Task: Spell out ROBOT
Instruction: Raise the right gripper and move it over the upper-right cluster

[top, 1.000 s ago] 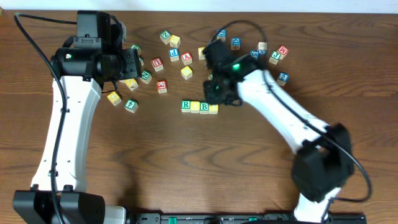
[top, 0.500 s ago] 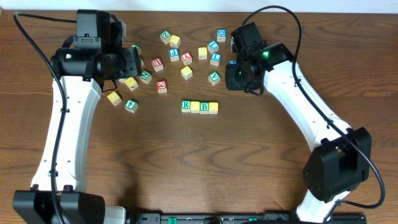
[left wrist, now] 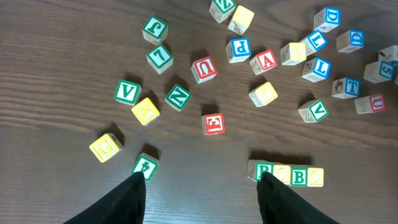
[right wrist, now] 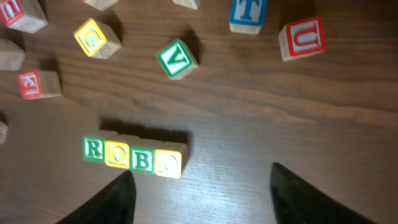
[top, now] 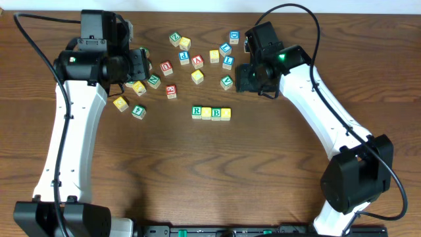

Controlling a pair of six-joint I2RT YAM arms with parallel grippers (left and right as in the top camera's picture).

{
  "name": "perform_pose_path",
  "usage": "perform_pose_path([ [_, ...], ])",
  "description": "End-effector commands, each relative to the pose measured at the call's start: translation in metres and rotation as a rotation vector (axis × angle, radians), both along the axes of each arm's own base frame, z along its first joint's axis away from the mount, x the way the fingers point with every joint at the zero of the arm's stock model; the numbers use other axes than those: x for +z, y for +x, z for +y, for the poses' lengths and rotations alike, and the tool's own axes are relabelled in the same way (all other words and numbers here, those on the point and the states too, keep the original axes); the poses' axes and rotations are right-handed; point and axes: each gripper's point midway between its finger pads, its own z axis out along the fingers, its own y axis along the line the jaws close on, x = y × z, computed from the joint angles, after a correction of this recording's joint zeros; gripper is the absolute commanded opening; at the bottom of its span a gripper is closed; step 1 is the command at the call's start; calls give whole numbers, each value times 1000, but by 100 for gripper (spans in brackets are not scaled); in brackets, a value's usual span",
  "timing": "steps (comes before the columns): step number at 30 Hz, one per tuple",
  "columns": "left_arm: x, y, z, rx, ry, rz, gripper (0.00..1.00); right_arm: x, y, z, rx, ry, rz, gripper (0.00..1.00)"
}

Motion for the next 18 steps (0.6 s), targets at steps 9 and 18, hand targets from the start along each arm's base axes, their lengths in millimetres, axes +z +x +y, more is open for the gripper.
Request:
perform_pose_path([
  [9,3,6,11,31,49,-20,57,23,20,-4,-3,29,-81,65],
  [18,-6,10,11,31,49,-2,57,68,62,-17,-53,70,-216,59],
])
